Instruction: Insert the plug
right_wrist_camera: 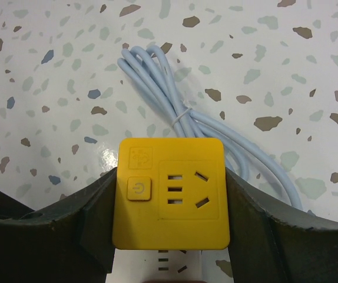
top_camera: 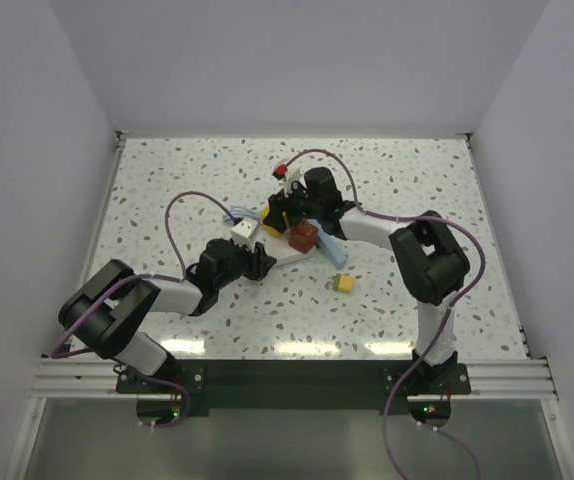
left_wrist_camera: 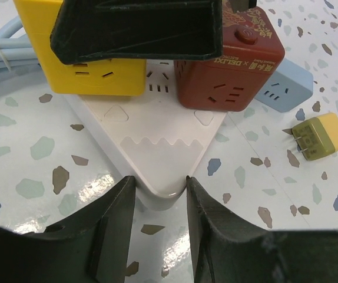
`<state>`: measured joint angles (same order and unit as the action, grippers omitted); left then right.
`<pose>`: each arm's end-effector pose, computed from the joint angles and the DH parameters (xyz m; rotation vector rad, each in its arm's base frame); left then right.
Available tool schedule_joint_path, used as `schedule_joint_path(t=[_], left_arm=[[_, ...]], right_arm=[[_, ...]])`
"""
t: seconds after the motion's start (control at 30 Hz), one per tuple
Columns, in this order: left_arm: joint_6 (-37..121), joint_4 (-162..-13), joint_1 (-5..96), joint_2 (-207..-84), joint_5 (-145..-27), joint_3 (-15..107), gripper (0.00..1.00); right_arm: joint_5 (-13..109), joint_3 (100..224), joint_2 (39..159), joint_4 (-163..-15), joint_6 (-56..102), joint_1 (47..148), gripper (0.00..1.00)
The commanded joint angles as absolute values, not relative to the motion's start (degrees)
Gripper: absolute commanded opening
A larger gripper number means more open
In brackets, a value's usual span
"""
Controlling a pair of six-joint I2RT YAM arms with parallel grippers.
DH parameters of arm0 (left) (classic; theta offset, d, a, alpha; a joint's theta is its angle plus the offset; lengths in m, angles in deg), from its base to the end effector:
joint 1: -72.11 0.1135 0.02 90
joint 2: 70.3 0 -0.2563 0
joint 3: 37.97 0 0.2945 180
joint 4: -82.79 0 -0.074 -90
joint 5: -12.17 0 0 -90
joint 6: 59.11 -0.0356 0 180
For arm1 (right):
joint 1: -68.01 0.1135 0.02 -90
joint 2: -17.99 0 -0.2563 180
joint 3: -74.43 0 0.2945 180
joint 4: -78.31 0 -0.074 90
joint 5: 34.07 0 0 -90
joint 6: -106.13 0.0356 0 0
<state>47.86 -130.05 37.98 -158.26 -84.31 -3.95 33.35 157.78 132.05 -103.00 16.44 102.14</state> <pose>0.2347 -0.1639 0.0922 0.3752 1.9663 -0.6940 0.3820 0.2755 0.1447 -0.8532 1.9562 0.7709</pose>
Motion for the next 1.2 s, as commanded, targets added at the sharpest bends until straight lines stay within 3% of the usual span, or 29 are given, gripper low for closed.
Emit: schedule_joint_path(t=[0.0, 0.27, 1.17], left_arm=[[45.3, -125.1, 39.2, -160.6, -84.3, -6.2, 0.31], [45.9, -126.2, 41.2, -161.2, -85.6, -6.8, 0.29], [46.8, -123.8, 41.6, -155.0, -82.1, -8.4, 0.27]], right_arm=[[33.7, 153.9, 140.5, -80.5, 14.7, 104.9, 0.0], [34.8, 147.7, 139.5, -85.3, 18.5, 105.1, 0.0], [34.8, 143.9, 147.4, -89.5, 23.2, 109.2, 0.0]])
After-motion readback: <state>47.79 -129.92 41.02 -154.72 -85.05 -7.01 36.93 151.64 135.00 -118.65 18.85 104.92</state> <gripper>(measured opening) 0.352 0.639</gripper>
